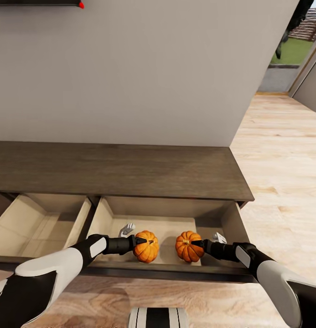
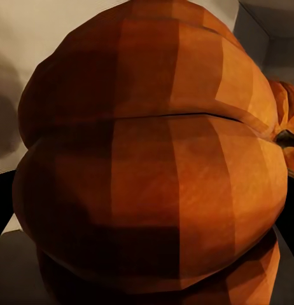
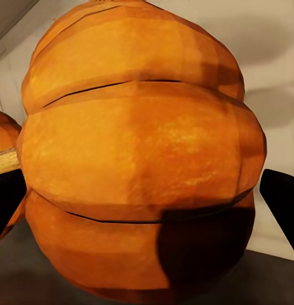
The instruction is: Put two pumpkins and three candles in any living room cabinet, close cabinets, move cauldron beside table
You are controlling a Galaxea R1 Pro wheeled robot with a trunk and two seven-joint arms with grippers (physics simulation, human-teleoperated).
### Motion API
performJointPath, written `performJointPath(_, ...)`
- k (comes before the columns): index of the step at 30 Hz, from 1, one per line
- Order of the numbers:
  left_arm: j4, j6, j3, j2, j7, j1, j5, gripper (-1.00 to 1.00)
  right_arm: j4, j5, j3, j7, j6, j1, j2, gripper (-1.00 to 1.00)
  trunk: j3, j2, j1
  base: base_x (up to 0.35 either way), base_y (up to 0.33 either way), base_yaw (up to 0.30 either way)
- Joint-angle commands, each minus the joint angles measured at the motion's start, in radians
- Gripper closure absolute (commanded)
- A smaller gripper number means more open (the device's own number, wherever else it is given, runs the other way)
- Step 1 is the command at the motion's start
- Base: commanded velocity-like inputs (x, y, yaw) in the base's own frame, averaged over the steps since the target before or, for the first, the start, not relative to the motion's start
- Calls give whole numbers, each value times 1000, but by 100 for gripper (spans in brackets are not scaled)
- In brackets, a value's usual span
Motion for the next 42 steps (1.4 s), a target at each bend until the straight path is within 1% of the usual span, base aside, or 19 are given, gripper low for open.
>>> performJointPath(1,0,0,1,0,-1,0,0,100,0,-1,-11,0,0,4,0,100,-2,0,1,0,0,0)
performJointPath(10,0,0,1,0,-1,-2,0,100,0,-1,-11,1,0,4,0,100,-16,0,1,0,0,0)
performJointPath(15,0,0,1,0,-1,-2,0,100,-2,-1,-11,2,-1,4,-4,100,-17,0,1,0,0,0)
performJointPath(16,0,0,1,0,-1,-2,0,100,-2,-1,-11,2,0,4,-4,-100,-17,0,1,0,0,0)
performJointPath(24,0,0,1,1,-2,-2,0,100,-2,-1,-11,4,0,4,-4,-100,-17,0,1,0,0,0)
performJointPath(30,0,0,1,1,-2,-2,0,100,-12,-3,-12,3,0,4,-10,-100,-17,0,1,0,0,0)
performJointPath(34,0,0,1,1,-2,-2,0,100,-82,-3,-12,3,9,4,-13,-100,-17,0,1,0,0,0)
performJointPath(38,0,0,1,1,-2,-2,0,100,-157,-2,-13,3,53,4,-14,-100,-17,0,1,0,0,0)
performJointPath(42,0,0,1,1,-2,-2,0,100,-176,-2,-14,2,61,4,-15,-100,-17,0,1,0,0,0)
